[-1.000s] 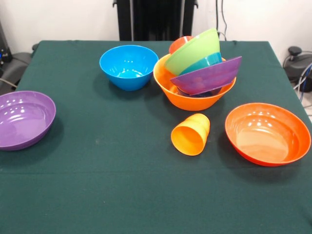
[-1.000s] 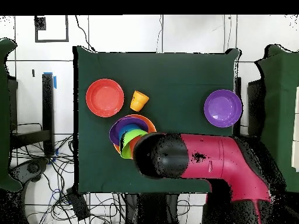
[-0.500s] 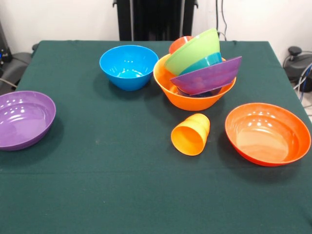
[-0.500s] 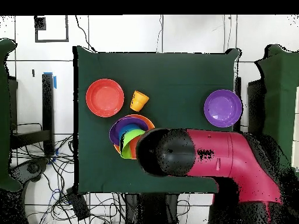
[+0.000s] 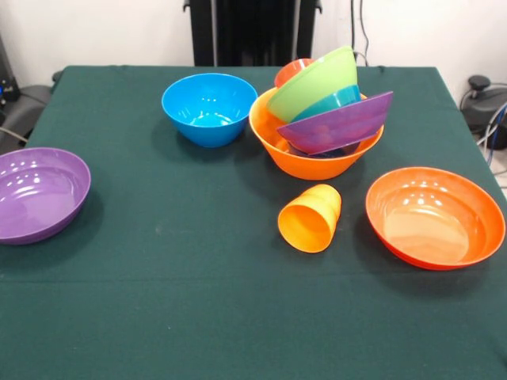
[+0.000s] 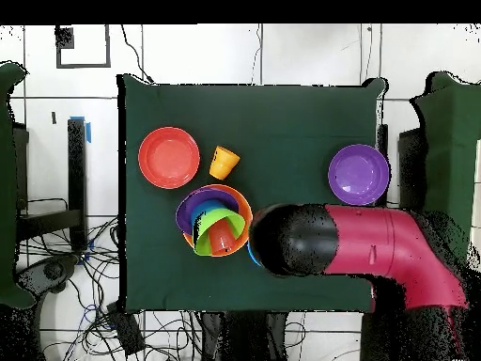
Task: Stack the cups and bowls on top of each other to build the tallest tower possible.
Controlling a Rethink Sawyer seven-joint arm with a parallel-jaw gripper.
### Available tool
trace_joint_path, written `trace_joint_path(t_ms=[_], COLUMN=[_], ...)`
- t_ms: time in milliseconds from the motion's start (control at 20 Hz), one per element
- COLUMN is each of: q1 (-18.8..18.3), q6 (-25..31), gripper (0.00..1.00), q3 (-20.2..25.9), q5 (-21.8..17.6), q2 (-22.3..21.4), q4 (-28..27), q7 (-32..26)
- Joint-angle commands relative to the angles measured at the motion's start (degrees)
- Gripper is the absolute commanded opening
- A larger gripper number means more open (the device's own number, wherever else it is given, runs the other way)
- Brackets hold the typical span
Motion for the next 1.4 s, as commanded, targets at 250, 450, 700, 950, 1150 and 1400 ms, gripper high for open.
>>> trace_joint_path(t_ms=[250, 450, 700, 950, 1150, 1400], q1=[-2.72, -3.75, -4.64, -5.38, -6.91, -8.33], q6=[-7.86, -10.20, -10.96, -11.78, -13.33, -13.69], gripper=[1.00, 1.00, 1.00, 1.00, 1.00, 1.00], q3=[4.28, 4.78, 5.68, 6.45, 7.43, 8.72], q5=[-9.64, -11.59, -13.01, -13.80, -14.23, -13.93], q2=[10.83, 13.27, 14.71, 16.34, 16.92, 17.35], q4=[-1.37, -1.42, -1.43, -1.61, -0.80, -0.47], q7=[-12.38, -12.10, -11.82, -11.20, -11.55, -11.74])
